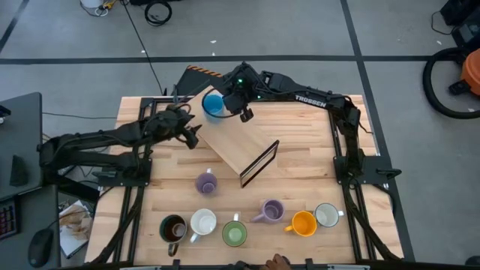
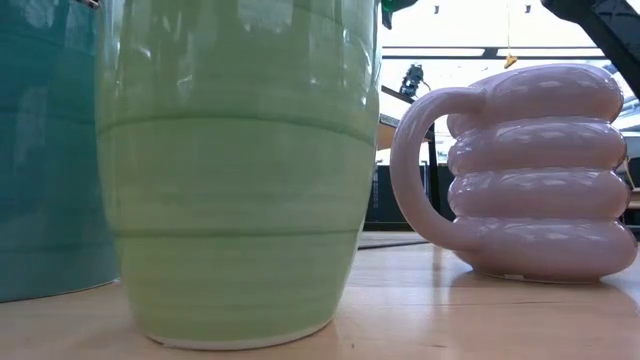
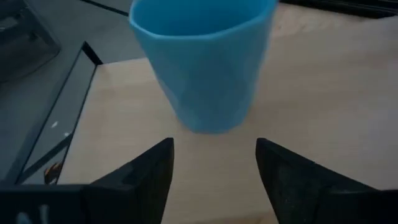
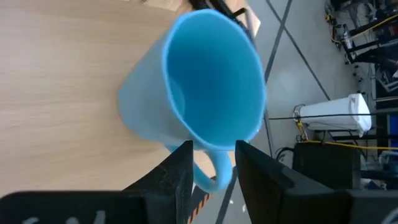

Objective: Place coffee mugs
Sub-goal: Put the light blue mug on the shelf

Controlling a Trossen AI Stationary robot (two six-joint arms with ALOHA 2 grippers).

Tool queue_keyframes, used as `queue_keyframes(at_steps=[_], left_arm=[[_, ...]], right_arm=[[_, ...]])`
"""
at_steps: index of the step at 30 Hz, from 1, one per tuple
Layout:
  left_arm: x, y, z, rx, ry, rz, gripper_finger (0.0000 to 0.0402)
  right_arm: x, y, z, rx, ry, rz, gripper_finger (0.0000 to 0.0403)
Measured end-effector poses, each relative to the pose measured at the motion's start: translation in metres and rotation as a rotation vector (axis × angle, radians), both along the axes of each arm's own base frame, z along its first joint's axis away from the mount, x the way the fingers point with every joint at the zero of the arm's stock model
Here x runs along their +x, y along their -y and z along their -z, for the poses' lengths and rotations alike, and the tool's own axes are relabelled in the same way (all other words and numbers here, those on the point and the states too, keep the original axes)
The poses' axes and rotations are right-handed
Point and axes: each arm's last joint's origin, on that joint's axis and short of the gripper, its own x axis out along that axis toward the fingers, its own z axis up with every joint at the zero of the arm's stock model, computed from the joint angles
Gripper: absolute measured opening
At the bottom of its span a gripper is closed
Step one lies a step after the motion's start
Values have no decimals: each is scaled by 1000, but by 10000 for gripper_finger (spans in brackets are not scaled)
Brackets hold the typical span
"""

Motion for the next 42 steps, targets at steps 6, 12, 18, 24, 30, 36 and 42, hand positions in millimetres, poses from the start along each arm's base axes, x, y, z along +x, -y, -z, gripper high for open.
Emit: queue_keyframes(at_steps=[6, 12, 18, 24, 30, 36, 42], left_arm=[[14, -13, 10, -6, -9, 20, 238], [19, -28, 17, -29, -1, 0, 238], [20, -35, 18, -26, 13, -25, 238], [19, -37, 17, -6, 6, -32, 238], [18, -41, 15, 29, 12, -53, 238], [16, -45, 15, 31, 11, -74, 238], [12, -51, 15, 49, -10, -88, 238]], right_arm=[[-2, 3, 0, 8, 4, -7, 125], [-1, 3, 0, 3, 2, -26, 125], [-3, 10, -2, -14, 17, -26, 125], [-7, 22, -3, 0, 48, -34, 125], [-3, 27, 0, -16, 68, -45, 125], [6, 34, 9, -42, 87, -49, 125], [11, 37, 12, -64, 115, -45, 125]])
